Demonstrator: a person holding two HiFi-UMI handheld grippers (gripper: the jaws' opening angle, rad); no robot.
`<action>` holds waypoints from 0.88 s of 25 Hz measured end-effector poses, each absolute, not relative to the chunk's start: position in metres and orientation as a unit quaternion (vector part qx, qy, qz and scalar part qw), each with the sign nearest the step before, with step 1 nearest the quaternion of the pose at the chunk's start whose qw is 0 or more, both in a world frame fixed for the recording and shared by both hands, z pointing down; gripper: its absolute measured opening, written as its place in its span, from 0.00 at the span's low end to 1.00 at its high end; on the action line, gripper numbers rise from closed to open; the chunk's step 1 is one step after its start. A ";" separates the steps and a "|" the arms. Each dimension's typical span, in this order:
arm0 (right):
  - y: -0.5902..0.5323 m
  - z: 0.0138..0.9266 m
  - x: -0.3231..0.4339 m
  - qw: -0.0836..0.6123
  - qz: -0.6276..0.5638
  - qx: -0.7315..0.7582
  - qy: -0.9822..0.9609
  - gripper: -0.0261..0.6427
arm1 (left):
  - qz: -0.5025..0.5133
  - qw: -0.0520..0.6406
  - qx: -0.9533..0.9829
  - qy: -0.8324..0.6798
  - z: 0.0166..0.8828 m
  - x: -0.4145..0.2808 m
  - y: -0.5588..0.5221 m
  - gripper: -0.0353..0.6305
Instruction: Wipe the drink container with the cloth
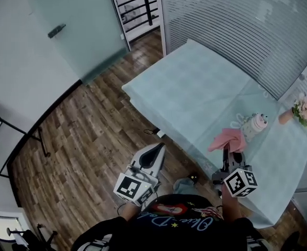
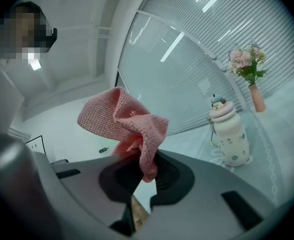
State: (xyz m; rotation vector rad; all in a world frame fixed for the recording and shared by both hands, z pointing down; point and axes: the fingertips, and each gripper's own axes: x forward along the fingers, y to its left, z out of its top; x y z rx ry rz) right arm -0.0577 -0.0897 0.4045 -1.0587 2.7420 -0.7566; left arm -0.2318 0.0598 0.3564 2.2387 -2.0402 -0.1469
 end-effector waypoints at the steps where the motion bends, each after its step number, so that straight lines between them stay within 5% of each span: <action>1: -0.099 0.407 -0.056 0.058 -0.255 -0.352 0.899 0.06 | -0.047 0.055 0.741 -0.667 0.356 -0.231 0.048 0.06; 22: -0.213 0.431 -0.053 0.210 -0.419 -0.376 0.800 0.06 | -0.012 0.051 0.831 -0.554 0.350 -0.179 -0.132 0.06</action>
